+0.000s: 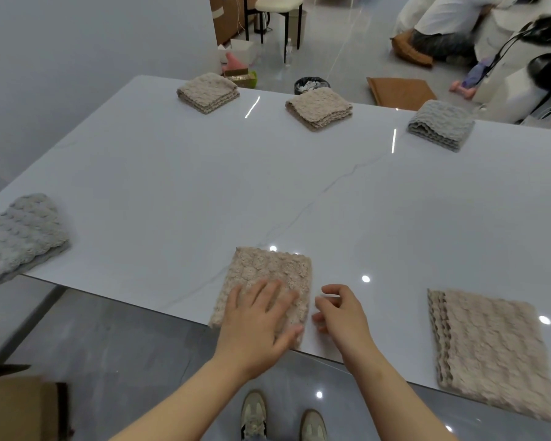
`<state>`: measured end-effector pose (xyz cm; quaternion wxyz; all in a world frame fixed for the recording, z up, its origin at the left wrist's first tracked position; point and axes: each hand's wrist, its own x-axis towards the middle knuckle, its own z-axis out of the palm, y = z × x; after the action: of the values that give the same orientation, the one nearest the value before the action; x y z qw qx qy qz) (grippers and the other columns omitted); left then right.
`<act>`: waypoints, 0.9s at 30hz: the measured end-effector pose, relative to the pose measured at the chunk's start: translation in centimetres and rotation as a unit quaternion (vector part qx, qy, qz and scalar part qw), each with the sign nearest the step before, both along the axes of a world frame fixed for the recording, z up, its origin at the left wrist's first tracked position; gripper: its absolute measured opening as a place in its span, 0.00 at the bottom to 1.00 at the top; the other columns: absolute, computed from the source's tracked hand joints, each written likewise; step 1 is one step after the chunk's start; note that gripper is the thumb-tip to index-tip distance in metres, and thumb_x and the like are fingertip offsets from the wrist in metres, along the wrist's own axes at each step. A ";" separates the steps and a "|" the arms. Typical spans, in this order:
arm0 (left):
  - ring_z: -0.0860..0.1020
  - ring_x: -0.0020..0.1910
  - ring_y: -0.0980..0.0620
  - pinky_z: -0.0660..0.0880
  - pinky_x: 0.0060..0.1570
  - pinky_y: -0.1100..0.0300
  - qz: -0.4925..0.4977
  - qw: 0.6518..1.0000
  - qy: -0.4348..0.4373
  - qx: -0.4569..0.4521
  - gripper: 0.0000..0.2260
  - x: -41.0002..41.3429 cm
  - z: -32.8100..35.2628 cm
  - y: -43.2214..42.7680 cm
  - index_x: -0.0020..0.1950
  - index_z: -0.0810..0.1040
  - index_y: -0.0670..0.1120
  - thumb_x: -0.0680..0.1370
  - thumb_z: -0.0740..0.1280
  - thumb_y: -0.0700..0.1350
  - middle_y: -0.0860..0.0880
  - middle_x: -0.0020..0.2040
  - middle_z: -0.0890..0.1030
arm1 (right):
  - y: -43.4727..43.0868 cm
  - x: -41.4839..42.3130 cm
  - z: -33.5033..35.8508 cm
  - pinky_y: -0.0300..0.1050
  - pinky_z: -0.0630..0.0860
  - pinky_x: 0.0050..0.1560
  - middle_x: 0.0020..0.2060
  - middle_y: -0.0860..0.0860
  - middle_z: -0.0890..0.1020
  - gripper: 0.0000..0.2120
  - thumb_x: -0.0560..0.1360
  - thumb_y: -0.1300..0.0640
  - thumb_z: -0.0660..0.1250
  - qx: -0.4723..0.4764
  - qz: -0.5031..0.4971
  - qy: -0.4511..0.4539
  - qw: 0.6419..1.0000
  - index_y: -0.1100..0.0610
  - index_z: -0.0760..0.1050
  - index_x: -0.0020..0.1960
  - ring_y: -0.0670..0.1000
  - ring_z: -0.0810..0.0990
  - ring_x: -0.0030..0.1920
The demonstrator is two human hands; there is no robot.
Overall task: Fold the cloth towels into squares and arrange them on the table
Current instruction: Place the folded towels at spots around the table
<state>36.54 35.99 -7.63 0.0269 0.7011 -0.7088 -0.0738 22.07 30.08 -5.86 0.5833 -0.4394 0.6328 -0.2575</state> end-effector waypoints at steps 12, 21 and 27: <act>0.35 0.75 0.49 0.31 0.69 0.42 0.036 0.994 0.011 0.101 0.29 -0.9 -0.2 -4.0 0.75 0.40 0.59 0.78 0.45 0.65 0.55 0.78 0.42 | 0.2 -0.5 0.3 0.45 0.77 0.39 0.40 0.55 0.79 0.07 0.75 0.63 0.61 0.009 -0.026 -0.010 1.000 0.54 0.71 0.52 0.48 0.78 0.33; 0.47 0.76 0.52 0.42 0.72 0.47 0.114 0.990 0.082 0.015 0.21 -0.3 0.6 -3.5 0.74 0.56 0.55 0.81 0.49 0.46 0.54 0.76 0.55 | 0.4 0.2 0.2 0.47 0.76 0.49 0.41 0.45 0.79 0.09 0.74 0.58 0.63 -0.038 0.080 0.054 0.995 0.46 0.72 0.51 0.48 0.78 0.43; 0.61 0.73 0.49 0.58 0.68 0.50 0.147 0.974 0.166 -0.055 0.22 2.2 1.3 -2.4 0.69 0.69 0.49 0.76 0.52 0.42 0.49 0.71 0.67 | 0.2 1.1 1.0 0.36 0.71 0.44 0.47 0.45 0.78 0.12 0.74 0.60 0.62 -0.087 0.094 0.094 0.987 0.52 0.73 0.57 0.45 0.76 0.47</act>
<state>38.75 33.55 -6.30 0.1934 0.7728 -0.5866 -0.1457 23.15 30.31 -4.82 0.5026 -0.5677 0.6161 -0.2134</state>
